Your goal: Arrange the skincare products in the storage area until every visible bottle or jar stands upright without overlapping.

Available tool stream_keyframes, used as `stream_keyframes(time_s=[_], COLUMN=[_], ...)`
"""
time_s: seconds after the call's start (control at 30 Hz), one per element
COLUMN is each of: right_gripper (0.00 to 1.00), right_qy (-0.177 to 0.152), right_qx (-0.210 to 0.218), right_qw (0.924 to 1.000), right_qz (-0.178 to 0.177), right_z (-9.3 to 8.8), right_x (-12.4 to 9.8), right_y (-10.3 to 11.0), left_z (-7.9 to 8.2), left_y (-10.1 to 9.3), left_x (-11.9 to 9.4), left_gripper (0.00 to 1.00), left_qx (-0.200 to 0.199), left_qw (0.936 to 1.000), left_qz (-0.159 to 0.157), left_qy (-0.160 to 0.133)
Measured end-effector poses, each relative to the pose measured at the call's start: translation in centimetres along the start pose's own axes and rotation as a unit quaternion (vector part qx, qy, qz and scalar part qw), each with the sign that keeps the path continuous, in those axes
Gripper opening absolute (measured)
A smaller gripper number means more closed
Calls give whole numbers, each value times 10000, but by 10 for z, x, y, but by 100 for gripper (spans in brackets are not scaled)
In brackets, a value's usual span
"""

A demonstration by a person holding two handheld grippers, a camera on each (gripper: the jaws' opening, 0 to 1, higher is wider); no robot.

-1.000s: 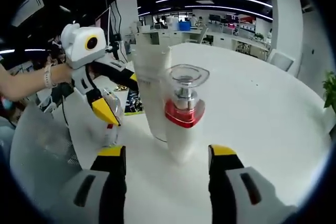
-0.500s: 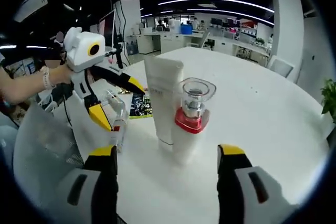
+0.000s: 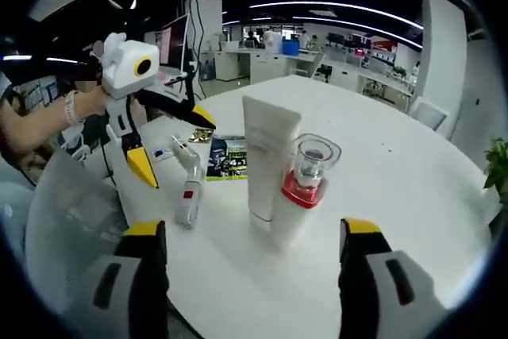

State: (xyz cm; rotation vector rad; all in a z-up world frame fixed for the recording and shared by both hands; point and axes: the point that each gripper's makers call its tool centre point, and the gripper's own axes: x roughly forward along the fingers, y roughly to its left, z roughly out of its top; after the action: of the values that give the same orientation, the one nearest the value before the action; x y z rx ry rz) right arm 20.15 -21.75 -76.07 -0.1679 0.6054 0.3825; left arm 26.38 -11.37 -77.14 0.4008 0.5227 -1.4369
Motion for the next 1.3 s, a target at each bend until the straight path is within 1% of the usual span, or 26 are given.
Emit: stream_keyframes(time_s=[0.07,0.2,0.3,0.37,0.4,0.43,0.6,0.73,0.93,0.97,1.07,1.13,1.3], right_gripper=[94,96,98,100,100,100,100,100,100,100,100,100,100], right_qy=[12,-9,21,38,32,23,-23,-17,66,91,167,201,164], right_qx=[-25,-63,-112,-109,-116,-130,-188,-220,-262,-263,-211,-192,-236], right_qw=[10000,10000,9999,9999,9999,9999,9998,9997,9995,9995,9995,9995,9995], right_qz=[-22,4,17,31,54,64,65,117,165,163,171,155,151], right_z=[1,2,1,1,1,2,6,6,3,2,0,-1,1], right_x=[-2,-6,-7,-8,-9,-9,-13,-15,-16,-16,-16,-17,-17], right_y=[0,3,4,6,8,9,12,18,25,24,23,21,21], left_z=[-3,-5,-8,-12,-12,-14,-17,-18,-28,-29,-35,-37,-41], left_y=[3,3,0,-4,-6,-9,-9,-10,-7,-6,4,5,10], left_x=[-5,-15,-22,-26,-28,-31,-38,-42,-45,-46,-46,-47,-50], left_gripper=[86,89,92,94,96,97,97,97,97,97,97,97,97], left_qx=[-110,-207,-228,-296,-348,-383,-414,-428,-520,-612,-666,-714,-758], left_qw=[9999,9996,9994,9992,9991,9990,9986,9983,9972,9965,9958,9953,9945], left_qz=[104,207,264,265,229,196,318,389,511,545,615,632,691], left_qy=[75,13,11,67,69,75,104,79,170,151,159,188,225])
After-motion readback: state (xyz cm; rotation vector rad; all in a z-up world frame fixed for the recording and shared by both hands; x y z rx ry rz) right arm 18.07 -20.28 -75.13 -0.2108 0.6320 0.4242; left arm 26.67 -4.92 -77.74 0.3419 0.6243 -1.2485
